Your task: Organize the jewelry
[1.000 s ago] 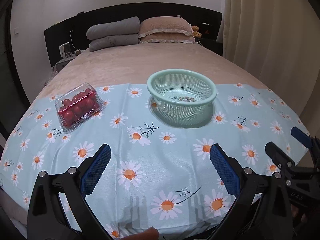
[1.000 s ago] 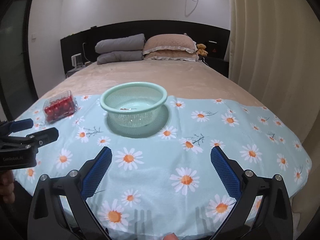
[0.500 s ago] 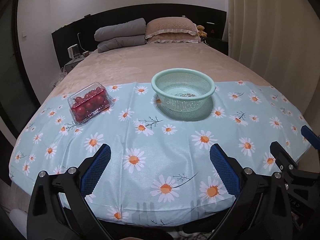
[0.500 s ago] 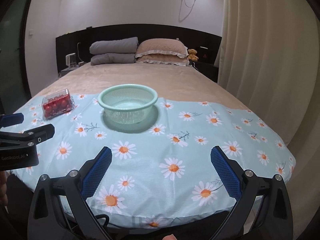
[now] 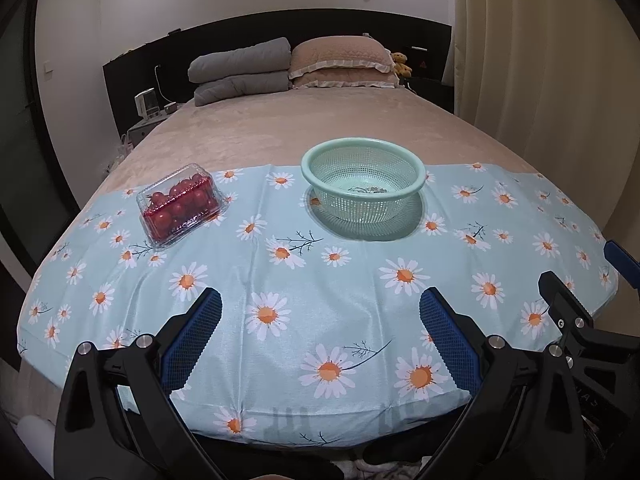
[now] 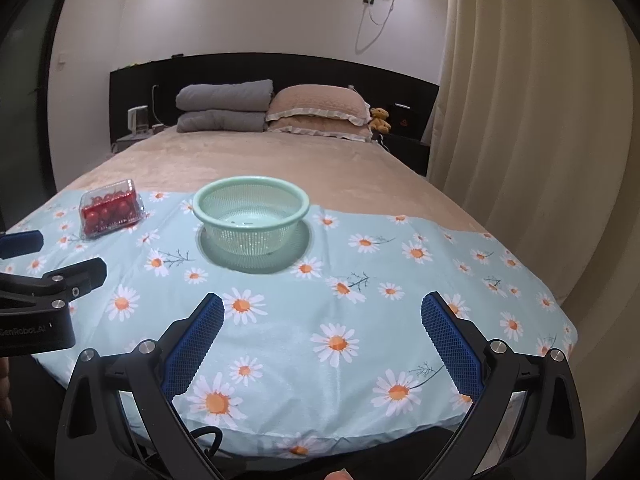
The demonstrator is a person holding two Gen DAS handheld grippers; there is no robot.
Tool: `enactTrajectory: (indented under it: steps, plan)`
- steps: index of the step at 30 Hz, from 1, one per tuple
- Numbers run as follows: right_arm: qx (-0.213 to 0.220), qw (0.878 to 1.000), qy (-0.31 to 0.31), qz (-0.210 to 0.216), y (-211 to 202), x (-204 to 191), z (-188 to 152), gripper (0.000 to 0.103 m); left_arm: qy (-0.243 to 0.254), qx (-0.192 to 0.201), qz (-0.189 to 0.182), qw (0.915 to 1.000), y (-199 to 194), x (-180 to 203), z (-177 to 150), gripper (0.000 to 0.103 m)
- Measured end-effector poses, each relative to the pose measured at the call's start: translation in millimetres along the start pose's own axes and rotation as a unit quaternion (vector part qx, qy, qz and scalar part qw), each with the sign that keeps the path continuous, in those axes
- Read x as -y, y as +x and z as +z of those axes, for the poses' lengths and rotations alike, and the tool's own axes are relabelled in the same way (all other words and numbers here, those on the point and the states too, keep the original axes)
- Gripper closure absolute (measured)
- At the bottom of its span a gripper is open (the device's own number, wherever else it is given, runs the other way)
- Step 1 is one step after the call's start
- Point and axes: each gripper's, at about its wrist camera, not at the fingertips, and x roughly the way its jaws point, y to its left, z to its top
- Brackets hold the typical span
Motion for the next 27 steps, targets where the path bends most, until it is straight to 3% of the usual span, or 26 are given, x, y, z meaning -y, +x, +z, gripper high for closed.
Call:
enactTrajectory:
  steps: [14,20,27]
  plan:
    - [-0.009,1.0,-0.018,0.017,3.6,-8.2,-1.2,0.008,-0.006,-0.018,-0.008,0.9998,6.1,-1.0,-4.5,0.006]
    - [-0.055,0.997,-0.001,0.058,14.9,-8.0,-4.0,0.008,-0.013,-0.027,-0.006,0.9995,8.3,-4.8,-6.1,0.006]
    - [-0.053,0.997,-0.006,0.059,12.6,-13.2,-5.7,0.008,-0.011,-0.025,-0.008,0.9996,7.6,-4.6,-6.1,0.006]
